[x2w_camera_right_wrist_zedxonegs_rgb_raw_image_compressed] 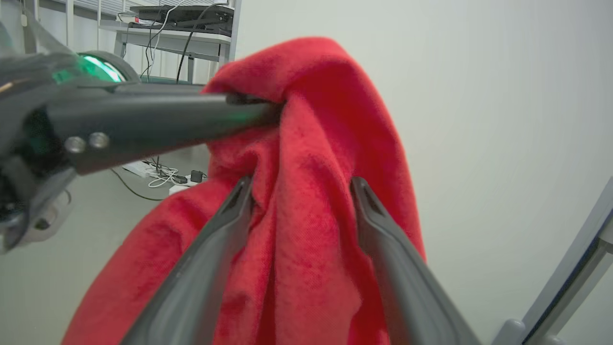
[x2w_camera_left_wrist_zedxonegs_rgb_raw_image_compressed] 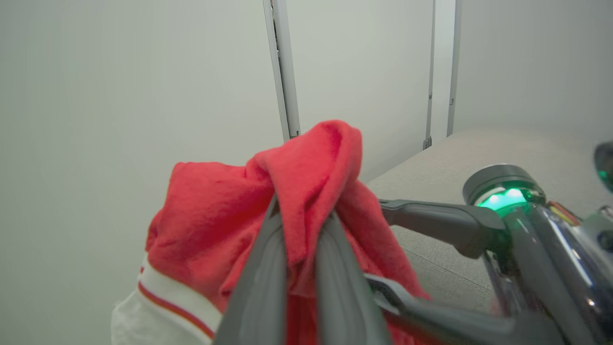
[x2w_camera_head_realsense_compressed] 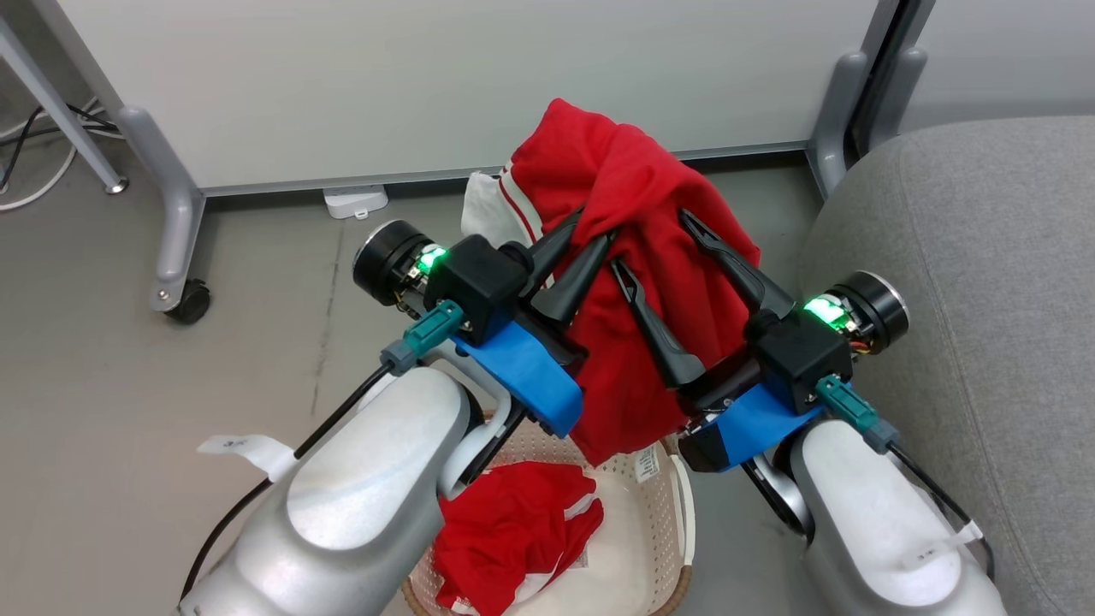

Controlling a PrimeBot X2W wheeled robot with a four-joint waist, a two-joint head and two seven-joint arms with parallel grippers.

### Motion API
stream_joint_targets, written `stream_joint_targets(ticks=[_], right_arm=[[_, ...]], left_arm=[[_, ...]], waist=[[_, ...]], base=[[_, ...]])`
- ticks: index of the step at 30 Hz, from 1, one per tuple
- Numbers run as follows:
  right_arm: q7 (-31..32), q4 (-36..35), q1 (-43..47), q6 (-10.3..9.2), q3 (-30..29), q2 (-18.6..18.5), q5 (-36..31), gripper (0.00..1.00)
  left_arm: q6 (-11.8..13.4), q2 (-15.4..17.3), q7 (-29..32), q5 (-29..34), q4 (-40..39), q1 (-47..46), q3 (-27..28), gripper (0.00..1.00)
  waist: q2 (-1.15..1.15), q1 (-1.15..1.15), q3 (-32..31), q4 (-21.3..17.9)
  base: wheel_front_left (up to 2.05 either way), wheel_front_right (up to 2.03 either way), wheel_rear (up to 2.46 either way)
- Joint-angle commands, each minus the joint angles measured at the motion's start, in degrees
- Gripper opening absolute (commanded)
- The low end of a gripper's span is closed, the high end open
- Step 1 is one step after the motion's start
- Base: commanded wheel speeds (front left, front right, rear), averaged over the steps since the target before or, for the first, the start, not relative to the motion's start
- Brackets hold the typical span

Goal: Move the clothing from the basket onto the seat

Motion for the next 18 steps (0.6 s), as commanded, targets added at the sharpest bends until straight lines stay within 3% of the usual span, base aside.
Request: stream_joint_targets(ticks=[1, 12, 13, 14, 15, 18], right_arm=[[-0.2, 0.9, -1.0, 0.03, -0.3, -0.1, -0.1, 1.00], [-0.2, 9.6, -3.7, 0.03, -1.5, 1.2, 0.8, 1.00], [-0.2, 10.2, -3.7, 0.03, -1.4, 1.2, 1.0, 0.51], [-0.2, 10.6, -3.8, 0.03, -1.3, 1.2, 1.4, 0.09], [-0.2, 10.8, -3.9, 0.03, -1.1, 1.2, 1.7, 0.00], [-0.2, 11.0, -3.9, 0.03, -0.7, 1.2, 2.5, 0.00]], left_arm=[[-0.1, -0.2, -0.3, 0.1, -0.3, -1.0, -0.2, 0.00], [-0.5, -0.9, -0.2, 0.0, -1.8, -1.7, -1.9, 0.00], [-0.5, -1.0, -0.2, 0.0, -1.9, -1.8, -2.0, 0.00], [-0.5, -1.0, -0.2, -0.1, -1.9, -1.8, -2.0, 0.00], [-0.5, -1.0, -0.3, -0.2, -1.9, -1.8, -2.1, 0.00], [-0.4, -0.8, -0.5, -0.3, -1.8, -1.7, -2.1, 0.00]], waist=[[0.00, 0.00, 0.0, 0.1], [0.00, 0.00, -0.5, 0.6], [0.00, 0.00, -0.6, 0.7], [0.00, 0.00, -0.6, 0.7], [0.00, 0.00, -0.7, 0.8], [0.00, 0.00, -0.7, 0.8]], base=[[0.00, 0.00, 0.00], [0.00, 0.00, 0.00], [0.00, 0.00, 0.00], [0.00, 0.00, 0.00], [0.00, 0.00, 0.00], [0.00, 0.00, 0.00]])
